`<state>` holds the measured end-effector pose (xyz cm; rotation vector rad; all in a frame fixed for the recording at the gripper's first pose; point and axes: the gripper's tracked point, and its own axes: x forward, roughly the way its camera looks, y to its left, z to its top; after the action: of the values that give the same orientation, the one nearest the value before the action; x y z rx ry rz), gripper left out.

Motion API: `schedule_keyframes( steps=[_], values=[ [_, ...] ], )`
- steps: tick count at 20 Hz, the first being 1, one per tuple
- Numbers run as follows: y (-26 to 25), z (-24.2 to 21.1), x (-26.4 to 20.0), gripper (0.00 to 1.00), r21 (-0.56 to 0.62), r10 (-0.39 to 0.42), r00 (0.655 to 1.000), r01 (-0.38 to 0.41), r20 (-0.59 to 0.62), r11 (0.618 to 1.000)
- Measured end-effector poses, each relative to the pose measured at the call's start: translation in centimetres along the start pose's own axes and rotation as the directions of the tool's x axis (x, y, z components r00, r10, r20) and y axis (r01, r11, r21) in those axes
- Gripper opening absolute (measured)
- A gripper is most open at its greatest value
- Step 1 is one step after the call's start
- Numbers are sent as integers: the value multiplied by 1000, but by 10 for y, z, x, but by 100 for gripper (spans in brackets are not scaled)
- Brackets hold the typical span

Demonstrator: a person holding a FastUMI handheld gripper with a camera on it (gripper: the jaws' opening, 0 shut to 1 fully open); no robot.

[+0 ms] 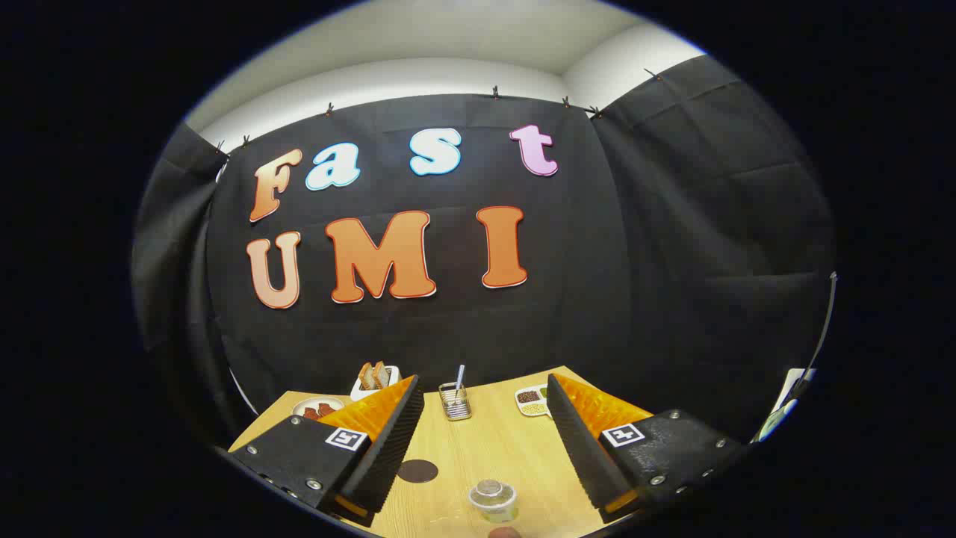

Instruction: Take the bottle from table, then pour the juice into the cup, finally place the bottle on the coaster

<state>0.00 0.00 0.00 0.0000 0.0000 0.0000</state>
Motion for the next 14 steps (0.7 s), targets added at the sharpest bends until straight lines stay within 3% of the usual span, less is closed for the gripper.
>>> schedule_keyframes(
  steps=[14],
  values=[
    [26,17,-11,98,-67,50,999,-50,-2,997]
  ],
)
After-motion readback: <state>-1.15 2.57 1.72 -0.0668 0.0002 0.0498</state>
